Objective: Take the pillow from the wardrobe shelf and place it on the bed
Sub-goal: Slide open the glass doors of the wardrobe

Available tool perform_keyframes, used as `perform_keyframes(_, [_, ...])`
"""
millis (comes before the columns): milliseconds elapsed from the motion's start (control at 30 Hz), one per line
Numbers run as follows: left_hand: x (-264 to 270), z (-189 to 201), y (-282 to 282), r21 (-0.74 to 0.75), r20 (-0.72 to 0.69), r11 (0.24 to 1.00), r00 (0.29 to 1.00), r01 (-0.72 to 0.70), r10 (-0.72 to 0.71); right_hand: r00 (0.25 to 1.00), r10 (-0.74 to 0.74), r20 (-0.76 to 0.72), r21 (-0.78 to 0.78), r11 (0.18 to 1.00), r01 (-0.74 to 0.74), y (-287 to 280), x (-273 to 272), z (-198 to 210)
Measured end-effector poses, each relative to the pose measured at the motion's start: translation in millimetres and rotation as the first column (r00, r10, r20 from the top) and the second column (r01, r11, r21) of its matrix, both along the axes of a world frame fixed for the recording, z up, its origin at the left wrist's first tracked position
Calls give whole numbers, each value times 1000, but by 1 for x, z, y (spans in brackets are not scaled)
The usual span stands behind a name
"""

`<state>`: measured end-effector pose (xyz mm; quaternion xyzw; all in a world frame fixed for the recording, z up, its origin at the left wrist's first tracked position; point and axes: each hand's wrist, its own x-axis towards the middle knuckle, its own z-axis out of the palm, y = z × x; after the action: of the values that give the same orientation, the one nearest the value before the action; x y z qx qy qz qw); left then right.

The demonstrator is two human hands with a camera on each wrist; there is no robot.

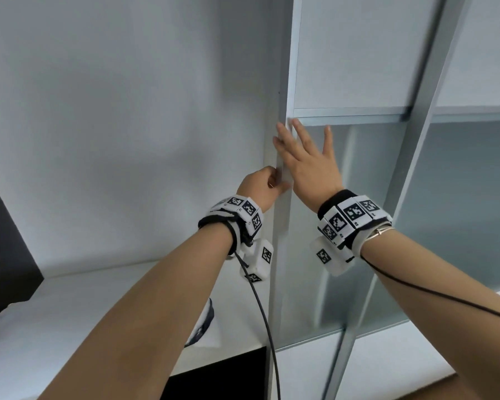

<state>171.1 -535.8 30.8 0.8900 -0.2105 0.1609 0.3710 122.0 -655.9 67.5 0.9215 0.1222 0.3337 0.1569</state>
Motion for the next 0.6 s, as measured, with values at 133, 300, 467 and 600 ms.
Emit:
perform_keyframes(133, [12, -1, -31, 3, -2, 1000, 1000, 23, -23, 1000, -24, 0, 9, 1000, 24, -27, 2, 2])
perform_keyframes(300, [20, 0, -64, 36, 21, 998, 999, 50, -50, 999, -50, -4, 40, 998, 50, -55, 4, -2])
perform_keyframes(467, [29, 0, -97, 46, 20, 996, 997, 73, -74, 997, -72, 13, 61, 996, 71, -86, 11, -5])
perform_keyframes(600, [35, -1, -116, 38, 17, 996, 997, 78, -78, 997, -80, 8, 81, 994, 79, -100, 12, -5])
